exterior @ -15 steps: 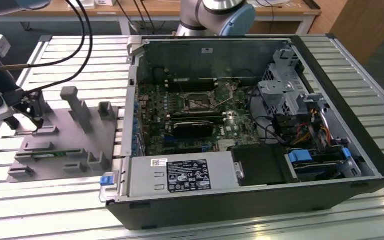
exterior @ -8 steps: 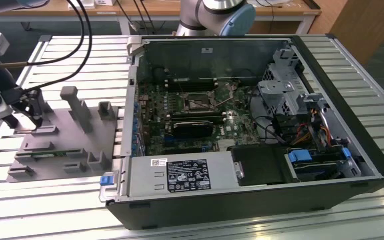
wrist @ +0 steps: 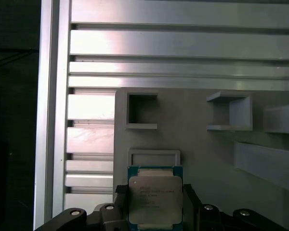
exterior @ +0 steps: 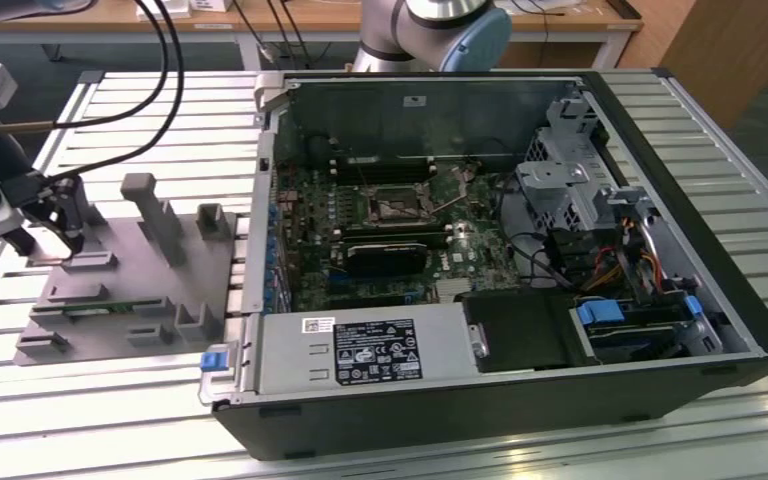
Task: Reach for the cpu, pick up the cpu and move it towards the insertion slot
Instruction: 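Pick up the cpu and move it towards the insertion slot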
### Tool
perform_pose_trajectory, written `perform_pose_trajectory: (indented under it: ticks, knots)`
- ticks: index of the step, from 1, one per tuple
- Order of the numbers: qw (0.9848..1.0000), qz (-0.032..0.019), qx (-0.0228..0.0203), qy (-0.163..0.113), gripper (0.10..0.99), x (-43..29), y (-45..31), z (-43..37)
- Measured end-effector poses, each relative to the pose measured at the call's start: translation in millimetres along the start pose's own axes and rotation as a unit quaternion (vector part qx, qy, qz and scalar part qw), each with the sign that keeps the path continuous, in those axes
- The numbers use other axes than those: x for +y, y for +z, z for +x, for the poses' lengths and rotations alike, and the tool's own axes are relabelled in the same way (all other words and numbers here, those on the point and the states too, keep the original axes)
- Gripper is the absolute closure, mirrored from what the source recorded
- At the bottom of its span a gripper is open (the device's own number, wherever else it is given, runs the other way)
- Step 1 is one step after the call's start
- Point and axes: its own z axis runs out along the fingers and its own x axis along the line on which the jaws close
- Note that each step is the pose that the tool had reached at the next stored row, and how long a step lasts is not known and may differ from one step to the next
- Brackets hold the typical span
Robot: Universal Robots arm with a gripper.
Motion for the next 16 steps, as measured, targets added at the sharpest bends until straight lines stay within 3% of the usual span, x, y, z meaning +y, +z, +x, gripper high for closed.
perform_pose_trajectory:
  ticks: [16]
  knots:
    - [1.0, 0.0001, 0.0, 0.0, 0.549, 0.3, -6.1, 0.0]
